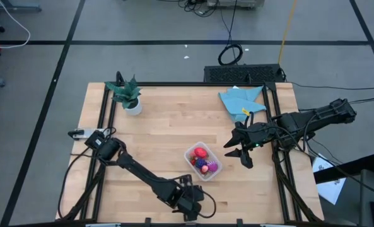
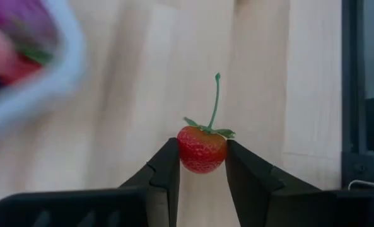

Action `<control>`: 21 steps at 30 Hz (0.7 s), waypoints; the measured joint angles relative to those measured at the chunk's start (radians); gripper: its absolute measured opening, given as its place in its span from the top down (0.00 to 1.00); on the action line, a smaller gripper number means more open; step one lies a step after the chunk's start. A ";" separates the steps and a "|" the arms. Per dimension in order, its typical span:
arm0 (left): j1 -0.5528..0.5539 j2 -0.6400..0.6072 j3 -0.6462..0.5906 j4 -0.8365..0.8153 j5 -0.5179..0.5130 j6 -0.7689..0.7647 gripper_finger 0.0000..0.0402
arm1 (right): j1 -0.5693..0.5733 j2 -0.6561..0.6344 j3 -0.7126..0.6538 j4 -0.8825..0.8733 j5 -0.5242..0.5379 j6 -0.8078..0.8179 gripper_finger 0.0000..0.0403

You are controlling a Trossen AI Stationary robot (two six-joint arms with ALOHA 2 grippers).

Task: Pick and placing Produce into tupperware
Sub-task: Put the strawberry into the transparent container

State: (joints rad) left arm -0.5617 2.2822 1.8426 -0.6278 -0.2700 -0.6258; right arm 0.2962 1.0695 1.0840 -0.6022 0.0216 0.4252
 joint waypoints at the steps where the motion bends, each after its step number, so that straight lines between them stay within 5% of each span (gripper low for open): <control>1: 0.000 0.000 0.034 -0.052 -0.016 0.015 0.75 | 0.000 0.000 0.000 0.000 0.000 0.001 0.59; 13: 0.062 -0.002 0.348 -0.607 -0.250 0.166 0.72 | 0.000 0.000 0.000 0.000 0.000 0.007 0.59; 21: 0.174 -0.001 0.356 -0.650 -0.236 0.277 0.70 | 0.000 -0.007 0.000 0.058 0.000 -0.014 0.59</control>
State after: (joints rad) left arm -0.3882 2.2808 2.1990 -1.2779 -0.5058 -0.3490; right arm 0.2958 1.0628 1.0840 -0.5441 0.0219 0.4108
